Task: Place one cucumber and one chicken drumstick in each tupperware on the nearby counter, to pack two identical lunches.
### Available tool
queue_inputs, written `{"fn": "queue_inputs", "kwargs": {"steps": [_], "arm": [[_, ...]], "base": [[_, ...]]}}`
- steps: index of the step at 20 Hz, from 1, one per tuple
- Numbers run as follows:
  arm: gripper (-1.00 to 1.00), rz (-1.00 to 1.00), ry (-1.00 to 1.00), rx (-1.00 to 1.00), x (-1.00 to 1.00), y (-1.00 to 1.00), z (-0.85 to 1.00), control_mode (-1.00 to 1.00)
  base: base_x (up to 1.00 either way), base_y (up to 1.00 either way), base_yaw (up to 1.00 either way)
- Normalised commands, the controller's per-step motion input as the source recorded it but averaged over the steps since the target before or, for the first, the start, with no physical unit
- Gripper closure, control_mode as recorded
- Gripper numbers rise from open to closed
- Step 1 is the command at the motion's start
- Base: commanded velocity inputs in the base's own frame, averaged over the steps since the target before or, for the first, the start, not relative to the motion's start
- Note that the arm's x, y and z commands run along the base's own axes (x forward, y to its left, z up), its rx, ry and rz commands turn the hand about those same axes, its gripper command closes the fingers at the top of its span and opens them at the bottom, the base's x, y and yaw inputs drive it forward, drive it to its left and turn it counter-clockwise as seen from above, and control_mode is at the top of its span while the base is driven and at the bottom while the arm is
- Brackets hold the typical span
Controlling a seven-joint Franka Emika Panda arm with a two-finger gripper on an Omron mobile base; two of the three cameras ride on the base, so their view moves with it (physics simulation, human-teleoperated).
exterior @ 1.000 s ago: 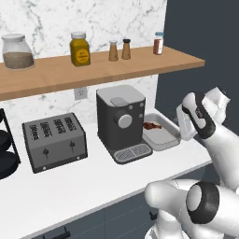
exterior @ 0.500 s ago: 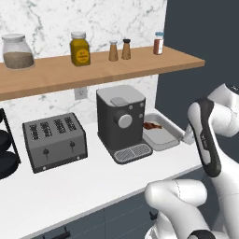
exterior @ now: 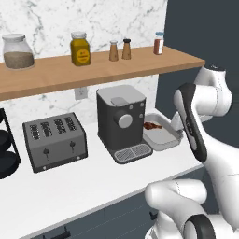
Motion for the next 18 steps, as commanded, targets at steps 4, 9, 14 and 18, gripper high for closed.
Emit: {"fn": "queue_inputs", "kwargs": {"steps": [4,9,14,18], "arm": [[-1.0,-0.78,0.0,0.01,-0.01,0.24,-0.28,-1.0],[-1.0,-0.78,-0.19,-0.01,-0.08,0.31,-0.31,-1.0],[-1.0,-0.18,-0.26,-0.03,-0.35,0.33,-0.16,-1.0],[-1.0,0.38,0.0,0.0,-0.4,0.28,-0.21,-1.0]], "base": [[0.0,0.0,0.0],[0.0,0.0,0.0],[0.0,0.0,0.0],[0.0,0.0,0.0]]}}
